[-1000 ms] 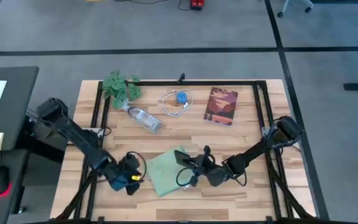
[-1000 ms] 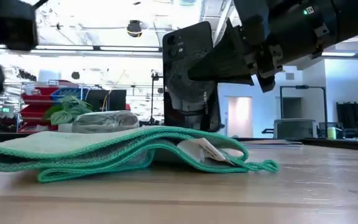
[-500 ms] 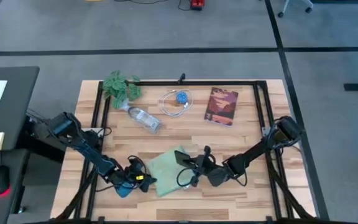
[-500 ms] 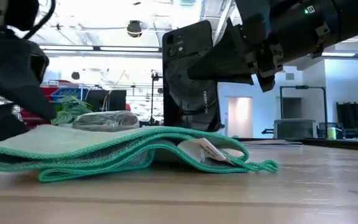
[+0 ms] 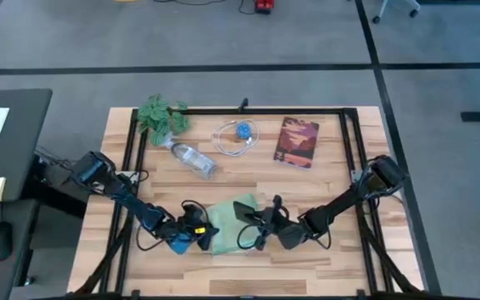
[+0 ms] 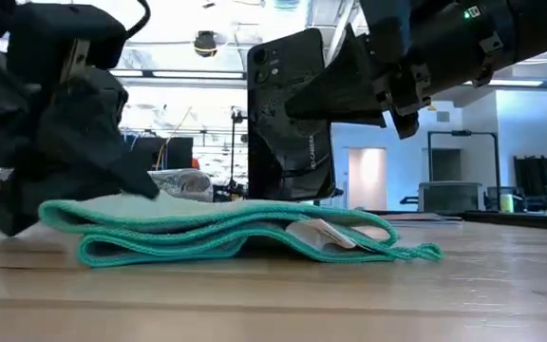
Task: Apply microfiber cloth
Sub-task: Wipe the back and front of the black cellphone with the green microfiber cloth
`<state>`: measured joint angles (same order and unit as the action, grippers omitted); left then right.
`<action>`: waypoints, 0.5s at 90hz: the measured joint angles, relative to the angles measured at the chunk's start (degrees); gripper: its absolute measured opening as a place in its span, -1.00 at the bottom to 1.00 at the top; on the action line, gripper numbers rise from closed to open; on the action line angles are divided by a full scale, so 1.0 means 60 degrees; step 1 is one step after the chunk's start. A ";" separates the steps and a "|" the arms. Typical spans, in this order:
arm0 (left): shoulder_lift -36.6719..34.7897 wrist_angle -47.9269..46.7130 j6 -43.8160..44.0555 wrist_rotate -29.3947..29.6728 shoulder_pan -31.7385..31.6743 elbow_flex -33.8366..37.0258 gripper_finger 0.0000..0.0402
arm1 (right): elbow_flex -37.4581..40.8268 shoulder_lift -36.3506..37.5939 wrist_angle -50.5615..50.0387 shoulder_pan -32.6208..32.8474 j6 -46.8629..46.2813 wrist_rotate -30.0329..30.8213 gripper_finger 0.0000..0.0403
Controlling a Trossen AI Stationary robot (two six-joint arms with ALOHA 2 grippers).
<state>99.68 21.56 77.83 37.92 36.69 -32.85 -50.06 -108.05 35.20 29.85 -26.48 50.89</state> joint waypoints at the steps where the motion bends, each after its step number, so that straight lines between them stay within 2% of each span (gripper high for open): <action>1: 0.0000 -0.0001 -0.0074 0.0025 -0.0004 -0.0016 -0.85 | 0.0000 0.0000 0.0001 0.0000 0.0000 0.0000 -0.92; 5: 0.0011 -0.0084 -0.0329 0.0176 -0.0012 -0.0073 -0.93 | 0.0000 0.0000 0.0001 -0.0011 0.0000 0.0000 -0.92; 18: -0.0044 0.0227 -0.1586 0.0851 0.0016 -0.0506 -0.99 | 0.0000 0.0000 -0.0059 -0.0062 -0.0152 -0.0004 -0.92; 34: -0.0069 0.1012 -0.4747 0.1406 0.0116 -0.1426 -1.00 | 0.0000 0.0000 -0.0393 -0.0276 -0.0587 -0.0286 -0.92; 45: 0.0080 0.1023 -0.6121 0.1984 0.0039 -0.1974 -1.00 | 0.0000 0.0000 -0.0352 -0.0452 -0.0634 -0.0644 -0.92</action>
<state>100.16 27.70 41.10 49.82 36.93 -44.69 -50.06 -108.05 33.09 27.13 -30.29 47.03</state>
